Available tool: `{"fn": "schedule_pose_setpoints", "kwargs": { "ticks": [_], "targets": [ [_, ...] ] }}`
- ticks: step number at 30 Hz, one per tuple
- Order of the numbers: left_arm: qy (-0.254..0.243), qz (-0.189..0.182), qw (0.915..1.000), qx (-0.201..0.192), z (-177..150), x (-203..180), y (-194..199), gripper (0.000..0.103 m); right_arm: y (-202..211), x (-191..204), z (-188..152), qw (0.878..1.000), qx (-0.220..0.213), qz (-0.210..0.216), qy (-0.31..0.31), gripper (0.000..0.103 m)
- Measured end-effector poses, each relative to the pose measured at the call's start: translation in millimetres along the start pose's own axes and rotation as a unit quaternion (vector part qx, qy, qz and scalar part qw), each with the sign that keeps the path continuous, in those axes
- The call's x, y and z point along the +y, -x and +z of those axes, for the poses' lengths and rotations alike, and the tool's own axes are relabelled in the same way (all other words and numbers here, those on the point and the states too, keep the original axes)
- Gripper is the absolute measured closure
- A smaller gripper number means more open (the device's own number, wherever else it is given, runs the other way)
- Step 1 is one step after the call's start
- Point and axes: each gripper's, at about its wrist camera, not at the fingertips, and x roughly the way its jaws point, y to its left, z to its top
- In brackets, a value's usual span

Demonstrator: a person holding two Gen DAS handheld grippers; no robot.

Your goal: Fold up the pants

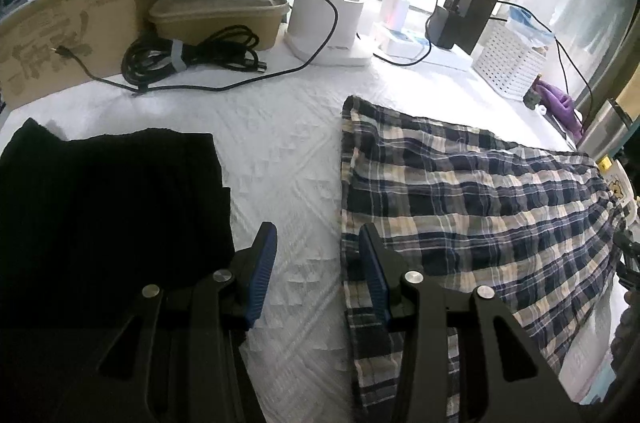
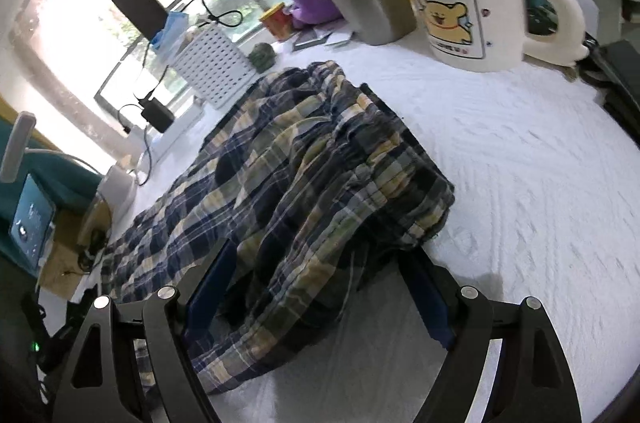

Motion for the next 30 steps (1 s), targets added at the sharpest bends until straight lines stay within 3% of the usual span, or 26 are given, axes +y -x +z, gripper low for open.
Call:
{"fn": "schedule_pose_setpoints", "kwargs": {
  "ticks": [4,11,17,23,25,27,30],
  "targets": [
    [-0.008,-0.011,0.9999,0.003,4.3,3.2,-6.5,0.061,9.7,-1.1,-7.3,0.999,-0.007,-0.036,-0.008,0.015],
    [-0.029,-0.023,0.9993,0.006,11.9,3.1,-10.1,0.061,2.4,-4.8,-2.5,0.999,-0.035,-0.036,-0.009,0.010],
    [-0.019,-0.008,0.9997,-0.010,14.1,7.3,-0.1,0.061,-18.4,-4.1,21.8,0.999,-0.024,0.030,-0.028,0.005],
    [0.005,0.011,0.9998,-0.017,5.6,6.3,10.5,0.061,-40.9,7.7,34.0,0.996,-0.016,0.086,-0.001,0.012],
    [0.009,0.015,0.9997,-0.018,2.9,0.9,14.1,0.061,-48.0,10.5,37.4,0.995,-0.010,0.099,0.004,0.025],
    [0.008,0.020,0.9996,-0.020,1.3,-6.0,17.9,0.061,-56.1,8.8,38.8,0.994,0.003,0.108,-0.001,0.062],
    [0.003,0.028,0.9994,-0.022,0.8,-15.5,23.0,0.061,-60.9,5.7,40.9,0.992,0.010,0.124,-0.006,0.069]
  ]
}}
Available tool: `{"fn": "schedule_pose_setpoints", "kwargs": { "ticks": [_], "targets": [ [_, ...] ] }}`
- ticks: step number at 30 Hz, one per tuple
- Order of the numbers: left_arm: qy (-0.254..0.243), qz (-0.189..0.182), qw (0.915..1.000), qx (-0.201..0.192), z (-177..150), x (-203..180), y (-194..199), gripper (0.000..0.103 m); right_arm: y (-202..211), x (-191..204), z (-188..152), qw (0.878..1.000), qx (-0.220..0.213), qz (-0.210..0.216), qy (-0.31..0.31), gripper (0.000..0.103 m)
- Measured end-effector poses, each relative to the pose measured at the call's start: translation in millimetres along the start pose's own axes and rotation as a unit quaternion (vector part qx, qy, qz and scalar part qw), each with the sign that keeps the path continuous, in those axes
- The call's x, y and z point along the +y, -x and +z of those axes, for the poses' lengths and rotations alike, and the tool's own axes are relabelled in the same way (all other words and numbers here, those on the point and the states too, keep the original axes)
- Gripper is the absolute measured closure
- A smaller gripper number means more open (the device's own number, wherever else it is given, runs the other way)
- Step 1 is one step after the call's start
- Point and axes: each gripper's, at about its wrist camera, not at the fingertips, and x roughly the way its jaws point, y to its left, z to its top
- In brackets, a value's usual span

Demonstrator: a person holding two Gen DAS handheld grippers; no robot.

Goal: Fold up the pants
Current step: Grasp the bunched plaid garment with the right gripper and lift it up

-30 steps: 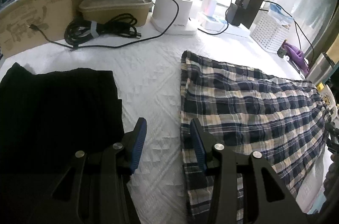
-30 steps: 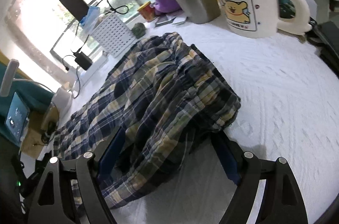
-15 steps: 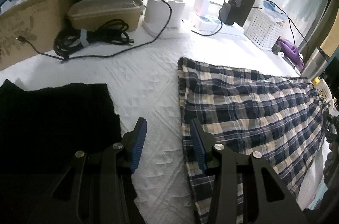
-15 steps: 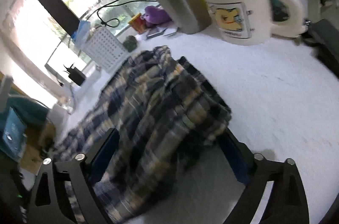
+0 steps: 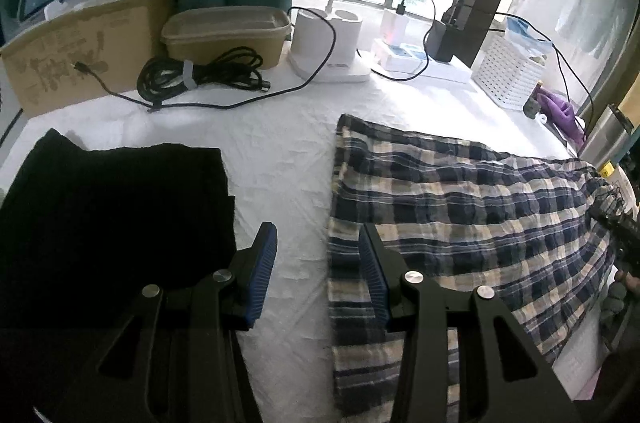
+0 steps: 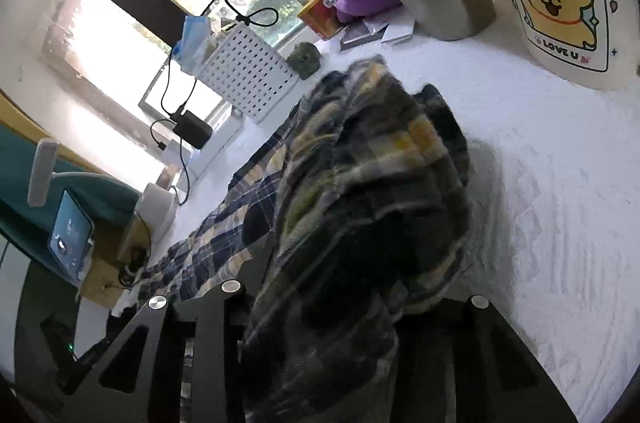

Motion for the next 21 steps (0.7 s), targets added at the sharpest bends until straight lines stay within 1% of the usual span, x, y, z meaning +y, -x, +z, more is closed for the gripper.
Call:
{"fn": "schedule_pose_setpoints", "kwargs": {
  "ticks": [2,3,6,10,15,21],
  "targets": [
    [-0.002,0.005,1.0000,-0.003,0.7,-5.1,4.1,0.061,1.8,-0.2,-0.2,1.000,0.002,0.009,0.004,0.076],
    [-0.003,0.008,1.0000,-0.004,1.3,-7.6,5.7,0.061,3.7,-0.4,0.1,1.000,0.000,0.013,0.006,0.082],
    [-0.008,0.013,0.9999,-0.007,2.5,-14.6,9.9,0.061,11.8,1.2,3.0,1.000,-0.013,0.016,0.022,0.087],
    [-0.020,0.013,0.9997,-0.010,2.3,-26.4,15.2,0.061,29.7,0.3,7.7,0.999,-0.032,0.013,0.039,0.088],
    [-0.035,0.002,0.9992,-0.019,3.2,-41.0,23.5,0.061,52.5,-6.3,12.3,0.997,-0.053,-0.005,0.049,0.088],
    [-0.035,-0.003,0.9991,-0.023,1.7,-45.3,25.7,0.061,72.2,-8.7,14.7,0.996,-0.069,-0.013,0.053,0.088]
  ]
}}
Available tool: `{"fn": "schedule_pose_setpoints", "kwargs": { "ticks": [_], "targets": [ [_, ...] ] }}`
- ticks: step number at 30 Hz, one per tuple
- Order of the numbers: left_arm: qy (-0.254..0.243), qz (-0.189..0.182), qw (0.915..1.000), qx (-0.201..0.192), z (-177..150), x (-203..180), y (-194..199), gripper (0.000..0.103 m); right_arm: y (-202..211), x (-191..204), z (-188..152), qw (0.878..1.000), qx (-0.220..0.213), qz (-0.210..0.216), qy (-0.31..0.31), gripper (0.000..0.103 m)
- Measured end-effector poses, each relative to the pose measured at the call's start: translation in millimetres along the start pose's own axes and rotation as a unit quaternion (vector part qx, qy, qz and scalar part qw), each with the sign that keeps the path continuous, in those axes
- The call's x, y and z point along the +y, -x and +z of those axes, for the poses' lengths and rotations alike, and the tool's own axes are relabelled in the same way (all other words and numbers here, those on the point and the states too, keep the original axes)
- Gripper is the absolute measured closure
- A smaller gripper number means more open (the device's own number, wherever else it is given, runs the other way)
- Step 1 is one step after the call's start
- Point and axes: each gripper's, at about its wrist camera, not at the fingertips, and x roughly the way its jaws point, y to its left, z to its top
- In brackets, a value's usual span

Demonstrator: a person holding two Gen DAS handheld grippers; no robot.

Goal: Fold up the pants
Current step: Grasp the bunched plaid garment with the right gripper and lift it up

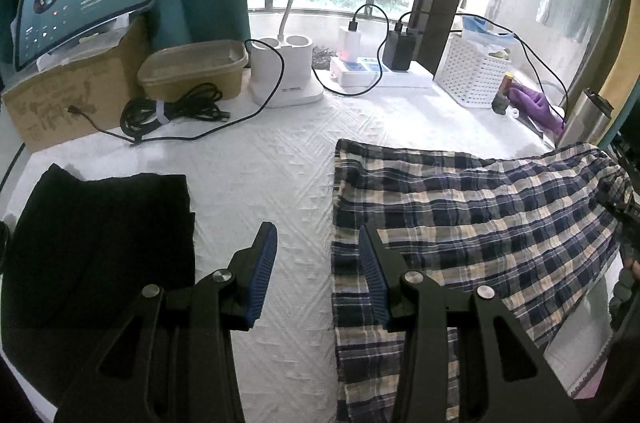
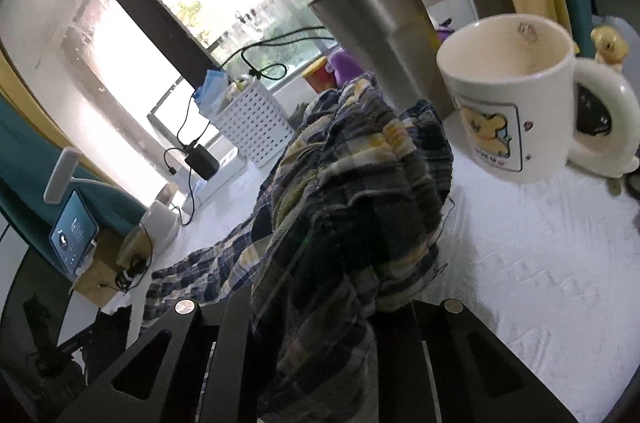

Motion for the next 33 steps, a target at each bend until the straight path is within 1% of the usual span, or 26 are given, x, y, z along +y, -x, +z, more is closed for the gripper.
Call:
{"fn": "schedule_pose_setpoints", "kwargs": {
  "ticks": [7,11,13,14,15,20,25,33],
  "targets": [
    [0.012,-0.008,0.9997,-0.018,-1.8,10.3,10.7,0.061,10.1,22.7,0.7,1.000,-0.013,0.007,0.021,0.088],
    [0.017,-0.013,0.9991,-0.037,-1.0,18.4,18.0,0.061,13.8,37.8,4.0,0.999,-0.016,0.008,0.034,0.088],
    [0.030,-0.025,0.9982,-0.046,-0.3,23.9,21.2,0.051,15.4,47.1,5.5,0.999,-0.019,0.008,0.043,0.088],
    [0.035,-0.032,0.9975,-0.052,-0.2,26.4,22.8,0.041,15.4,52.9,5.5,0.999,-0.019,0.008,0.048,0.088],
    [0.038,-0.037,0.9970,-0.057,-0.4,28.4,24.4,0.040,15.9,58.6,5.7,0.998,-0.020,0.007,0.054,0.088],
    [0.036,-0.042,0.9957,-0.075,-1.6,33.6,29.2,0.040,16.7,83.3,7.1,0.997,-0.020,0.003,0.074,0.088],
    [0.015,-0.032,0.9959,-0.083,-4.8,38.1,31.1,0.040,17.4,101.6,4.7,0.996,-0.020,-0.002,0.087,0.088],
    [0.029,-0.037,0.9952,-0.087,-11.0,63.2,34.0,0.040,13.7,129.4,-0.6,0.994,-0.017,-0.003,0.109,0.088]
  ]
}}
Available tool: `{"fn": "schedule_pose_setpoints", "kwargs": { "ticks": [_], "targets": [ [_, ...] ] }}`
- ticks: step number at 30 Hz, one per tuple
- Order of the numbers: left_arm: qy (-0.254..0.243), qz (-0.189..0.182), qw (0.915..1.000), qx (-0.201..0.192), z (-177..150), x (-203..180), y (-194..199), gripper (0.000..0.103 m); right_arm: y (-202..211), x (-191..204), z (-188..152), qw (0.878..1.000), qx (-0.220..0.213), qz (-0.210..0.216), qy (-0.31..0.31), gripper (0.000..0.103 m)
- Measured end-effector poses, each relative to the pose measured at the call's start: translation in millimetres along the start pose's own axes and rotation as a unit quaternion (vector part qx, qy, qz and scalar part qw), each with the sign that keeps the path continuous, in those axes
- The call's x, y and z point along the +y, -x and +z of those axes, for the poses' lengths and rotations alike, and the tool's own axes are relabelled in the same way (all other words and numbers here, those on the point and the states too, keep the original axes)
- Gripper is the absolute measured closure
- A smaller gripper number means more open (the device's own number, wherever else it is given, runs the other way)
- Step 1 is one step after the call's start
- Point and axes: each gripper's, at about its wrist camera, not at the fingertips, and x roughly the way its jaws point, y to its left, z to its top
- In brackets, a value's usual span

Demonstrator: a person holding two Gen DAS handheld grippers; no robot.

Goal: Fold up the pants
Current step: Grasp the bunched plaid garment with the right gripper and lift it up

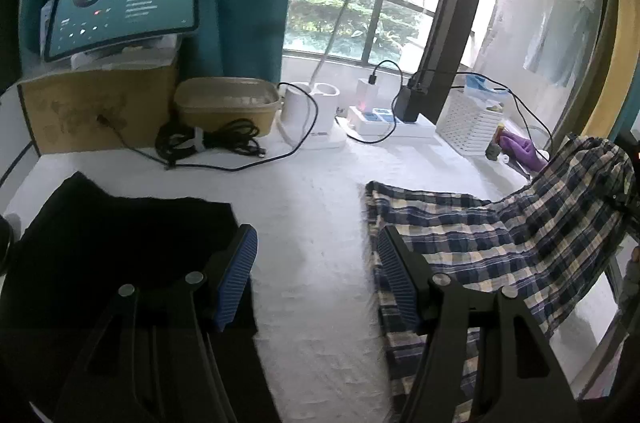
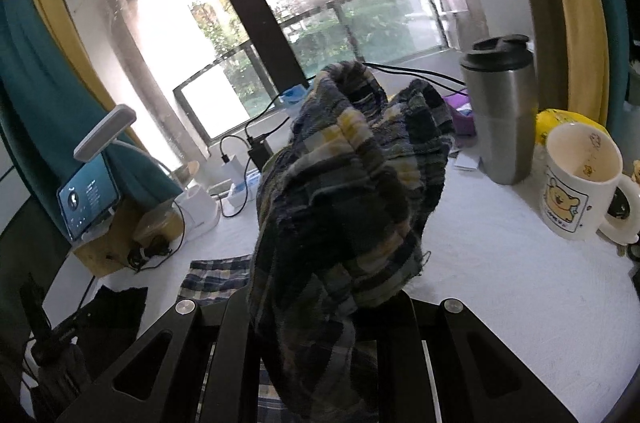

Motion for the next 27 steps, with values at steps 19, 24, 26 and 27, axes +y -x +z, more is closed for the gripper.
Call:
{"fn": "schedule_pose_setpoints", "kwargs": {
  "ticks": [19,24,26,27],
  "targets": [
    [0.028,0.006,0.9996,-0.008,-8.3,58.2,3.5,0.040,-37.3,70.9,-4.3,0.998,0.032,0.009,0.050,0.088],
    [0.033,0.008,0.9994,-0.001,-12.9,74.1,2.2,0.040,-58.4,91.9,-15.7,0.997,0.055,0.019,0.058,0.088],
    [0.034,0.008,0.9994,0.001,-13.3,80.2,0.7,0.040,-67.7,100.4,-23.0,0.996,0.066,0.023,0.062,0.088],
    [0.034,0.009,0.9994,0.002,-13.0,83.0,0.2,0.040,-72.4,104.8,-26.6,0.995,0.072,0.024,0.064,0.088]
  ]
}}
